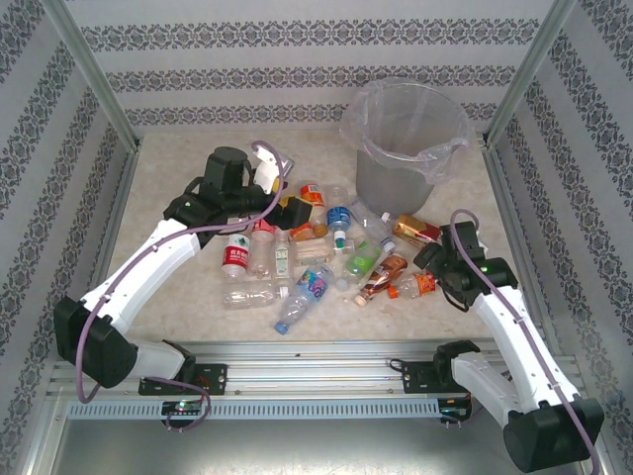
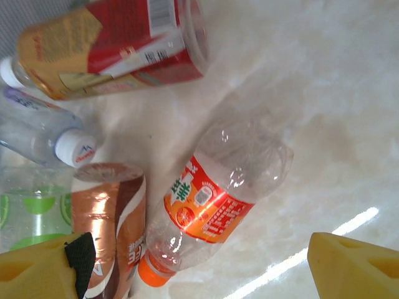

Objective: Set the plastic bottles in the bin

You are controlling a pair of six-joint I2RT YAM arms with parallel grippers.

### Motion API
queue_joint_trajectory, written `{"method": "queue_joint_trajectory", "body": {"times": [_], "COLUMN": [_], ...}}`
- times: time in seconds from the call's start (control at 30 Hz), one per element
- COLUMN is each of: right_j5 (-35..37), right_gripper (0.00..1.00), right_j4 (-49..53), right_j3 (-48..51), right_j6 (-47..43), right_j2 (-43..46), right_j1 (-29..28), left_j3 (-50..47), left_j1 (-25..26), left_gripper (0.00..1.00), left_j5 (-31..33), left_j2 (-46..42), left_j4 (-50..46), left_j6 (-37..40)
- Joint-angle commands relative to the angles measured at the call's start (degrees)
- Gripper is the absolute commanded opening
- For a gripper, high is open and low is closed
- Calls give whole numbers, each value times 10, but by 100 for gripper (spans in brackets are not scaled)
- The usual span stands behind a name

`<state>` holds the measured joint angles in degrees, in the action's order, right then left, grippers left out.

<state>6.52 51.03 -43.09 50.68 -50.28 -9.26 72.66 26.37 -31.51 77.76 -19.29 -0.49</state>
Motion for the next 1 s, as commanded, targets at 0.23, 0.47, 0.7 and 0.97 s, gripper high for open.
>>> {"method": "queue_joint_trajectory", "body": {"times": [0.23, 0.47, 0.7, 0.97], "right_j5": [-43, -63, -60, -58], "right_gripper": [84, 83, 83, 82], "right_j4": [-35, -80, -125, -175], "right_j3": [70, 88, 105, 114], "right_j6": [75, 55, 62, 59], "right_j2": [-17, -38, -67, -113], "right_j1": [8, 39, 48, 53], "left_j3": [-102, -118, -123, -128], "left_j1": [41, 96, 113, 122], "left_gripper": [100, 100, 100, 100], "left_j5": [-71, -11, 18, 38], "left_j2": [-36, -34, -33, -41], "left_j4": [128, 111, 103, 109], "left_j6": [28, 60, 69, 69]}}
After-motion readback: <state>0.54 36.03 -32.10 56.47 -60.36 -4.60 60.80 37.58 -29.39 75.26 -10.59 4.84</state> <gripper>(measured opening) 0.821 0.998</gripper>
